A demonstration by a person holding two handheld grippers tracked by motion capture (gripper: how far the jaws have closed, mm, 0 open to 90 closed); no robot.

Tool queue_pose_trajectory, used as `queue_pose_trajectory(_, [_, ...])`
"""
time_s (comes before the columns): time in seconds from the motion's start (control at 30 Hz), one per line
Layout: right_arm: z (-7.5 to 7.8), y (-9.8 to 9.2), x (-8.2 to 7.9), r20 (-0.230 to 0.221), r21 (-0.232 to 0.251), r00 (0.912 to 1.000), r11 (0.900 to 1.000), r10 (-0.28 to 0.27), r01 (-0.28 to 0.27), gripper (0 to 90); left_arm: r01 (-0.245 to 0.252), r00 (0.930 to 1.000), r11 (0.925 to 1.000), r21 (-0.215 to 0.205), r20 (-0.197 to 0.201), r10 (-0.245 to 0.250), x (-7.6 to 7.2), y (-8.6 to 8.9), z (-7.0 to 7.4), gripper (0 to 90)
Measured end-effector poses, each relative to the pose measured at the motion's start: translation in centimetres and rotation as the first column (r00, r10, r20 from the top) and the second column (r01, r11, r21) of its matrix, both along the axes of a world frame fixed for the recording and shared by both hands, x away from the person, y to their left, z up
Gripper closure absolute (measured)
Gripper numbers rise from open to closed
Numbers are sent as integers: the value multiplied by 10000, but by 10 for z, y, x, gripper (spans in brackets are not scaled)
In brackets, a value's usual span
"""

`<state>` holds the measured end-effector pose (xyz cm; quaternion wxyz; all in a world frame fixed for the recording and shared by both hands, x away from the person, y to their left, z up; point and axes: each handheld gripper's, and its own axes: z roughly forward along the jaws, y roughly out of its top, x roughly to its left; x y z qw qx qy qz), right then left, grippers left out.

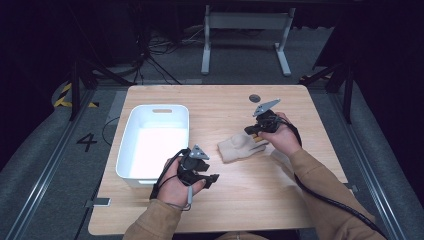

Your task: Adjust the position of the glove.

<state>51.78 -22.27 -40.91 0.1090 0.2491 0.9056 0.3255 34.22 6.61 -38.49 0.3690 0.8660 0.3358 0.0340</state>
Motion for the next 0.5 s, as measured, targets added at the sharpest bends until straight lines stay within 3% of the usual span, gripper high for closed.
queue_pose_trajectory(0.27, [-13, 15, 19, -52, -526, 9999, 9985, 131, -134, 899, -125, 9998, 9998, 145, -129, 127, -1, 4, -5, 502])
queue_pose_trajectory(0.5, [-24, 15, 16, -550, -719, 9984, 9973, 120, -160, 900, -9, 9998, 9997, 261, -210, 14, -1, 2, -7, 496])
